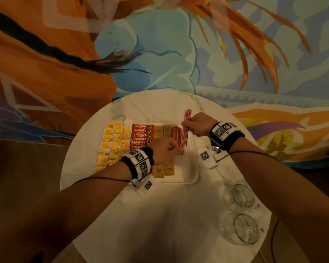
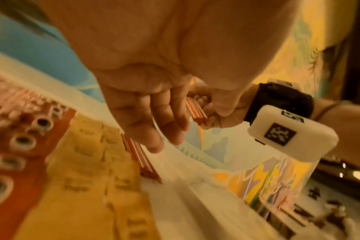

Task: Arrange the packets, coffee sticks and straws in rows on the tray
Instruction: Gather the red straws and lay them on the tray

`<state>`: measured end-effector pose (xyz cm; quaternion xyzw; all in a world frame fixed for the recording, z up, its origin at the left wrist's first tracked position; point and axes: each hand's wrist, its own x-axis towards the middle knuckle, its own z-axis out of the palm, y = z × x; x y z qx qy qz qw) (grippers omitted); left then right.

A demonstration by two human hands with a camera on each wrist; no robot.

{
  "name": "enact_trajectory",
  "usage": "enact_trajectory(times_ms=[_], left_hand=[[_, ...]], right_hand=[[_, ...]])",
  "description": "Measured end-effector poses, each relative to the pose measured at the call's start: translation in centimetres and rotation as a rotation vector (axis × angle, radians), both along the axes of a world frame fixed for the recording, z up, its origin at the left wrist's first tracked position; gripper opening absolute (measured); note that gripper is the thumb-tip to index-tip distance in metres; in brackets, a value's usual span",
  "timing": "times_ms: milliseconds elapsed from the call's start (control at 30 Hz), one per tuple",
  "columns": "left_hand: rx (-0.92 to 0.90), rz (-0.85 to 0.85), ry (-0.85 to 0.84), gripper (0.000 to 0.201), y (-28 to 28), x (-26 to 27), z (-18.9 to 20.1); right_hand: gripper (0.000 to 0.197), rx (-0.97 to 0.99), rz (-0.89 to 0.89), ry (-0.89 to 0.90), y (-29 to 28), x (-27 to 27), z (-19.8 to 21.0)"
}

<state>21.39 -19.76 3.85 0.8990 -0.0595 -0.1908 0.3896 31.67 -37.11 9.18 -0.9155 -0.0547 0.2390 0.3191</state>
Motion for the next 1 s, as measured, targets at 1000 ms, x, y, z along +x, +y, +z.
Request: enact_trajectory(times_ms=[1000], left_hand=[[0.66,-0.374,-0.171,0.095,-1.9,8.1,-5.1]], right_hand=[[0.023,-0.557,0.443,-0.178,0.9,2.3,-6.7]])
